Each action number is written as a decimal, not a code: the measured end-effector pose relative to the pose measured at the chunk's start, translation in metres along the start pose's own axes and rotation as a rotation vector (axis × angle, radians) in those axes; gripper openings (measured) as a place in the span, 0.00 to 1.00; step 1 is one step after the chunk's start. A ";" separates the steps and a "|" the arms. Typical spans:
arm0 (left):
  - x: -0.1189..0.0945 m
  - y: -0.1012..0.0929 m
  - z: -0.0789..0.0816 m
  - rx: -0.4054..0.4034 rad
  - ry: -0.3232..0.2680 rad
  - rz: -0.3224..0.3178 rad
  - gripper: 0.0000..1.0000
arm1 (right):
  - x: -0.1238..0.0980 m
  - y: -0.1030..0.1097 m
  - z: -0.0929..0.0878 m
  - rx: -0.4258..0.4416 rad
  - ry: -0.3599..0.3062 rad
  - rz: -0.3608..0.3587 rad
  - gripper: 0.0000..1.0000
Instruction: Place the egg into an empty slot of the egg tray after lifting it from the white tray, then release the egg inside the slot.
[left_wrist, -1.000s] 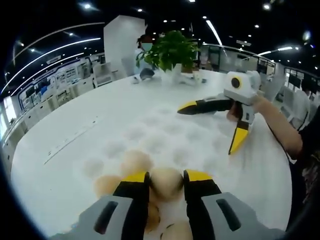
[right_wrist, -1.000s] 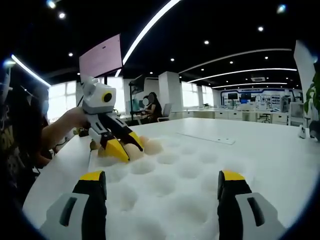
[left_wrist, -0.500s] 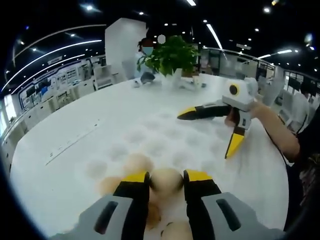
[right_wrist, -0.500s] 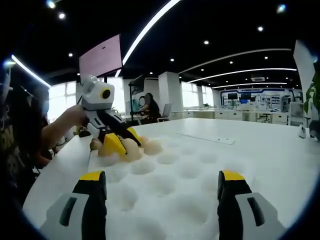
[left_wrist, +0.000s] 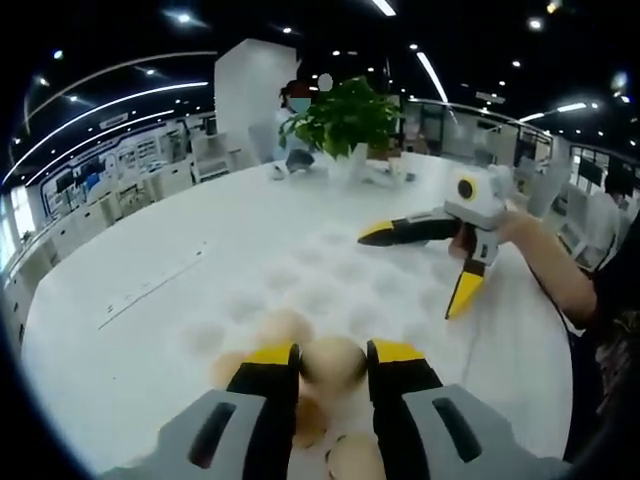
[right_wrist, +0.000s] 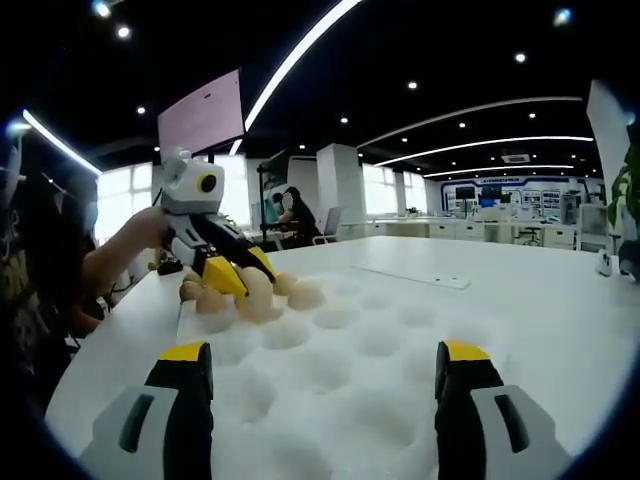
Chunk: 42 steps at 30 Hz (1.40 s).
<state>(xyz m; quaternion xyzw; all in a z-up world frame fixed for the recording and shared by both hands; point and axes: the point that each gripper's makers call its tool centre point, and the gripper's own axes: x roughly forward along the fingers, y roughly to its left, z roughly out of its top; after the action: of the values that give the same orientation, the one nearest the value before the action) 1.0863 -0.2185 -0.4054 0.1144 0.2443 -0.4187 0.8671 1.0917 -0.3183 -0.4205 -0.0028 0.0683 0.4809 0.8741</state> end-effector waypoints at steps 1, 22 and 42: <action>-0.001 0.000 0.001 0.002 -0.002 0.002 0.27 | 0.000 0.000 0.000 0.000 0.000 0.000 0.96; -0.015 -0.001 0.006 0.012 -0.019 0.004 0.26 | 0.001 -0.001 0.000 0.000 -0.001 0.000 0.96; -0.033 0.007 0.000 0.001 -0.027 0.021 0.26 | 0.002 0.000 -0.001 0.001 -0.003 -0.001 0.96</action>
<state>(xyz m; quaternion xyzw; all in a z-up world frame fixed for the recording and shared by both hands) 1.0743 -0.1916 -0.3882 0.1117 0.2310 -0.4110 0.8748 1.0925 -0.3172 -0.4216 -0.0016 0.0671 0.4804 0.8745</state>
